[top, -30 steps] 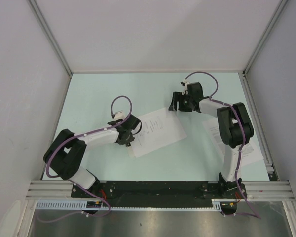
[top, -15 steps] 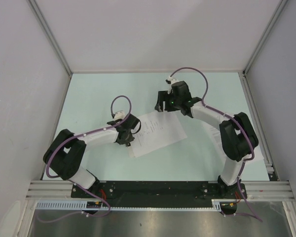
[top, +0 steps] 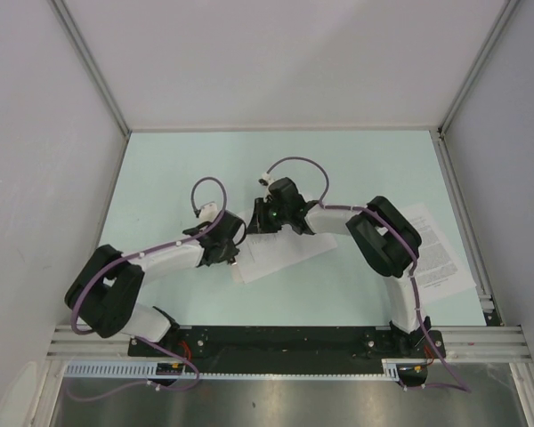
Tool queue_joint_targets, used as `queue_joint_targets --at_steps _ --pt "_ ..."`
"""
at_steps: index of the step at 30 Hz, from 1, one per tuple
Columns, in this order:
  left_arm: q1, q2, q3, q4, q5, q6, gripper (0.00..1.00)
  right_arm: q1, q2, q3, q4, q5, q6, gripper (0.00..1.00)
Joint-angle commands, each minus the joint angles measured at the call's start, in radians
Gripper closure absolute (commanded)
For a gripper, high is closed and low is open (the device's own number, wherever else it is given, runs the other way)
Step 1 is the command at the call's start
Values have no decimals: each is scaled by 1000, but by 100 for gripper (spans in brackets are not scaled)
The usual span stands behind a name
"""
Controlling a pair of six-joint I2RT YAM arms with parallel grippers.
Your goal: Put the files into the folder
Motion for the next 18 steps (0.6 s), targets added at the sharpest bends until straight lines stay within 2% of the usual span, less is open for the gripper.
queue_joint_targets --at_steps 1,14,18 --pt "13 -36 -91 74 70 -54 100 4 24 16 77 -4 45 73" --pt "16 -149 -191 160 42 -54 100 29 139 14 66 28 122 76" --pt "16 -137 -181 143 44 -56 100 56 153 14 80 34 131 77"
